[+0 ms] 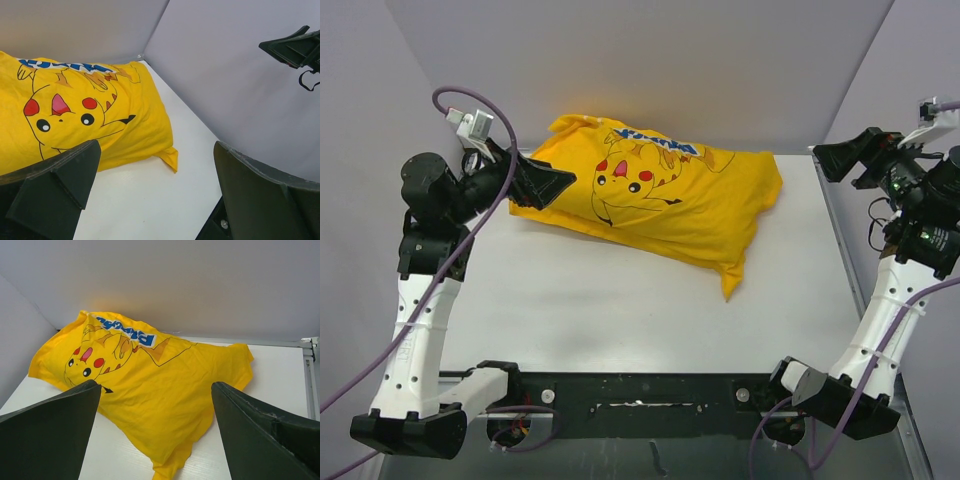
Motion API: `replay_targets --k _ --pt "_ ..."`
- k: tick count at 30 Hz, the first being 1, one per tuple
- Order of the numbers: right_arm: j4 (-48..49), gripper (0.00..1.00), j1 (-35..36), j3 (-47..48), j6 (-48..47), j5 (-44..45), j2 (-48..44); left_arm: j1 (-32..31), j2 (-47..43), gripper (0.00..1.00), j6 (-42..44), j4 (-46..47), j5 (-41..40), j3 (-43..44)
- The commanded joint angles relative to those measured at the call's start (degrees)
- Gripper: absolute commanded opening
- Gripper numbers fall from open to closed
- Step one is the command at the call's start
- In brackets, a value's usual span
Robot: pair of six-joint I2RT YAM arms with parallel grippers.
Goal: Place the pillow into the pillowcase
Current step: Reset both arms
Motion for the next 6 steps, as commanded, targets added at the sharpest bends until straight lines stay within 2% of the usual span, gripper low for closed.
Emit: replay_targets --k 1,6 --pt "1.01 0.98 -0.75 1.77 -0.17 -0.20 -1.31 0.92 -0.77 0.98 0.16 1.38 1.55 0.33" --pt "1.62 0.98 -1.14 1.35 0.29 -1.10 -1.37 1.62 -0.51 0.98 -0.18 1.73 2.49 0.28"
